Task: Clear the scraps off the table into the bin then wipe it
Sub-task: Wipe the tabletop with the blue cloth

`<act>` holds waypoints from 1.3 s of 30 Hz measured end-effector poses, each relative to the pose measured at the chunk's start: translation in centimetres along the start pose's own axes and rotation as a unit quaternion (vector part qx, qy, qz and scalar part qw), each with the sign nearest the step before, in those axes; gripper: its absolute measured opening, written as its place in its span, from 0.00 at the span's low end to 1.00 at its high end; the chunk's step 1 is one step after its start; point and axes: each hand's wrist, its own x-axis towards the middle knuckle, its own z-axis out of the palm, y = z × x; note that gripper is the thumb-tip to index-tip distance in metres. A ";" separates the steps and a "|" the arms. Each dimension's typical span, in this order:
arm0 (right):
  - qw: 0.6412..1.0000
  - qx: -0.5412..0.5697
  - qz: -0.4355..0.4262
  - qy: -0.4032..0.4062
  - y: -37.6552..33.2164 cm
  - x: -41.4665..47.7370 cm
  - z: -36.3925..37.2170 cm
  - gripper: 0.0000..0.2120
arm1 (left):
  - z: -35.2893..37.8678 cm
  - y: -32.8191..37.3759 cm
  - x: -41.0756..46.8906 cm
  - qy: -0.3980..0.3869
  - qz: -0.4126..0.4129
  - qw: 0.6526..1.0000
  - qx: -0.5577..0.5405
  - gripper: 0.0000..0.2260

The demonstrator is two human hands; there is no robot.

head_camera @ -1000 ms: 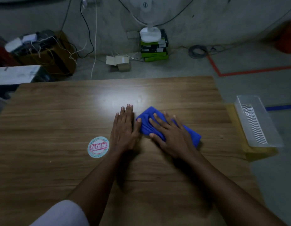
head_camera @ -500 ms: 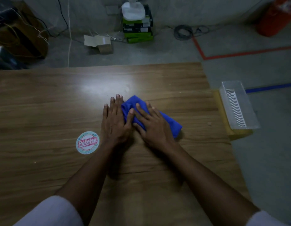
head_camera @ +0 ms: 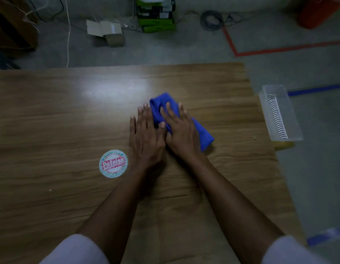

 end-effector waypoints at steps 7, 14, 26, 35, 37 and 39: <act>0.999 -0.023 0.041 0.007 7.1 -0.1 -2.6 0.26 | -0.9 0.5 0.1 -0.030 0.022 0.996 0.076 0.28; 0.996 -0.010 0.084 0.031 2.5 7.7 0.1 0.27 | -1.2 0.5 5.6 0.022 0.018 0.990 0.136 0.12; 0.991 -0.010 0.130 0.032 7.3 10.6 -2.9 0.26 | -0.3 -0.1 7.8 -0.019 0.011 0.997 0.067 0.32; 0.997 0.048 -0.041 -0.044 2.1 9.2 -1.4 0.26 | 0.1 -0.2 7.9 -0.009 -0.016 0.998 0.056 0.32; 0.996 0.042 -0.060 -0.043 6.1 7.5 -2.5 0.26 | 0.2 -0.3 8.0 -0.015 -0.017 0.998 0.067 0.32; 0.998 0.039 -0.032 -0.041 9.8 7.6 -3.7 0.26 | 0.5 -0.4 8.1 -0.018 -0.018 0.997 0.073 0.32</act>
